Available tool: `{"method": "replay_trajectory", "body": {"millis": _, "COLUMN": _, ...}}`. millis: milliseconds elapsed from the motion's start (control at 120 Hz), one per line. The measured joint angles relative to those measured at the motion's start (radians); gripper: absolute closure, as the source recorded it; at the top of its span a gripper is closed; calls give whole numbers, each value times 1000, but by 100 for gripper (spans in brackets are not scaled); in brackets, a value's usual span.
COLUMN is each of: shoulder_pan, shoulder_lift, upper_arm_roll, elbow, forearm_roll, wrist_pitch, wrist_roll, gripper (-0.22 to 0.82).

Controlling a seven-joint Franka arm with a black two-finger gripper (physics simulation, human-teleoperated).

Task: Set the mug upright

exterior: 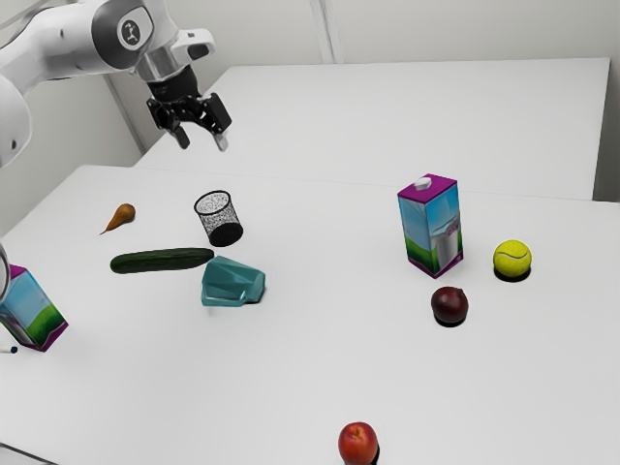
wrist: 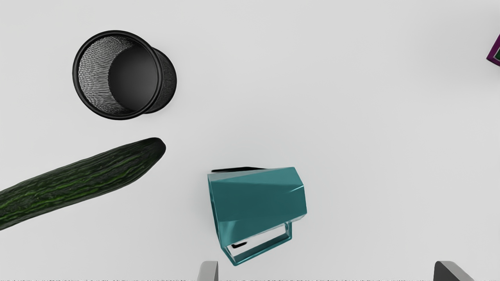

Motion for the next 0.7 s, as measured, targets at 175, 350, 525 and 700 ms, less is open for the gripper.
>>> {"method": "replay_trajectory", "body": {"millis": 175, "shoulder_pan": 0, "shoulder_lift": -2, "upper_arm_roll": 0, "elbow": -1, "forearm_roll": -1, "wrist_pitch": -7, "wrist_roll": 1, "gripper": 0}}
{"method": "replay_trajectory", "body": {"millis": 350, "shoulder_pan": -1, "shoulder_lift": -23, "upper_arm_roll": 5, "elbow": -26, "forearm_roll": -8, "wrist_pitch": -5, "wrist_roll": 0, "gripper": 0}}
{"method": "replay_trajectory", "body": {"millis": 525, "shoulder_pan": 2, "shoulder_lift": -69, "upper_arm_roll": 161, "elbow": -99, "forearm_roll": -152, "wrist_pitch": -28, "wrist_roll": 19, "gripper": 0}}
{"method": "replay_trajectory", "body": {"millis": 700, "shoulder_pan": 46, "shoulder_lift": -69, "upper_arm_roll": 231, "elbow": -204, "forearm_roll": -345, "wrist_pitch": -47, "wrist_roll": 88, "gripper": 0}}
